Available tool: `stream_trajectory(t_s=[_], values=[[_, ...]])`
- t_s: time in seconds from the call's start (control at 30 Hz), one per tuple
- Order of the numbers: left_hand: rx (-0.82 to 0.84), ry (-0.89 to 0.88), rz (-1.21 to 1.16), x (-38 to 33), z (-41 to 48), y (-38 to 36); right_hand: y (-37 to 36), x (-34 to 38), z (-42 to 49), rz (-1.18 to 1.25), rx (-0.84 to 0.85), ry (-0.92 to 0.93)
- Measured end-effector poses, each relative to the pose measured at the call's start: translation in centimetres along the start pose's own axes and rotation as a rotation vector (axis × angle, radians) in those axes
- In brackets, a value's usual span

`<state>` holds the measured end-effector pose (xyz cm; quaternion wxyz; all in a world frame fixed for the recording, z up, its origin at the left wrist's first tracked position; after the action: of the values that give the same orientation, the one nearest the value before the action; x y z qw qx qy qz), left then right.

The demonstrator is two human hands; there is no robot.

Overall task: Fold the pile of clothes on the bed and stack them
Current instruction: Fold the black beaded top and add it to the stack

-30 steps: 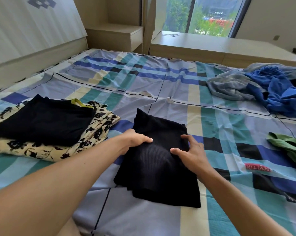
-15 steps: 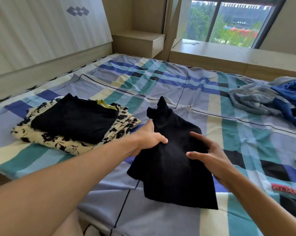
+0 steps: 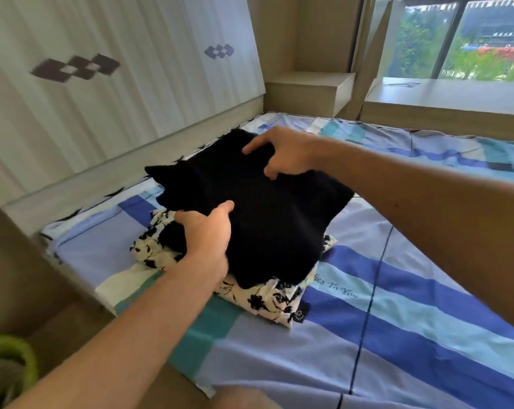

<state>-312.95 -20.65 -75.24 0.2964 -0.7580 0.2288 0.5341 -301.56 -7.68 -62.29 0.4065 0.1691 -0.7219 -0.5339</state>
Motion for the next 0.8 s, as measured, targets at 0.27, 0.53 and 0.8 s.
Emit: stream_trajectory(t_s=[0.27, 0.53, 0.8], values=[[0.02, 0.195, 0.082, 2.9, 2.5, 5.4, -16.1, -3.8, 6.0, -0.114, 0.135, -0.209], [0.333, -0.881, 1.069, -9.9, 7.9, -2.2, -14.8, -2.1, 3.7, -0.016, 0.011, -0.26], [0.602, -0.451, 1.688, 3.9, 14.9, 2.3, -19.7, -4.3, 1.7, 0.125, -0.081, -0.322]])
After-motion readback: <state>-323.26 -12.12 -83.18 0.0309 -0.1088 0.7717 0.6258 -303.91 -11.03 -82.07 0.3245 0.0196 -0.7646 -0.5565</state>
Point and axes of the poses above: each hand's wrist, its own z-axis towards the middle knuckle, its own y-axis out of the back of the hand, x = y × z, the point moved 6 cm from there along z, towards the middle knuckle, and after that the axes turned 7 degrees about x, right-handed, at the moved point
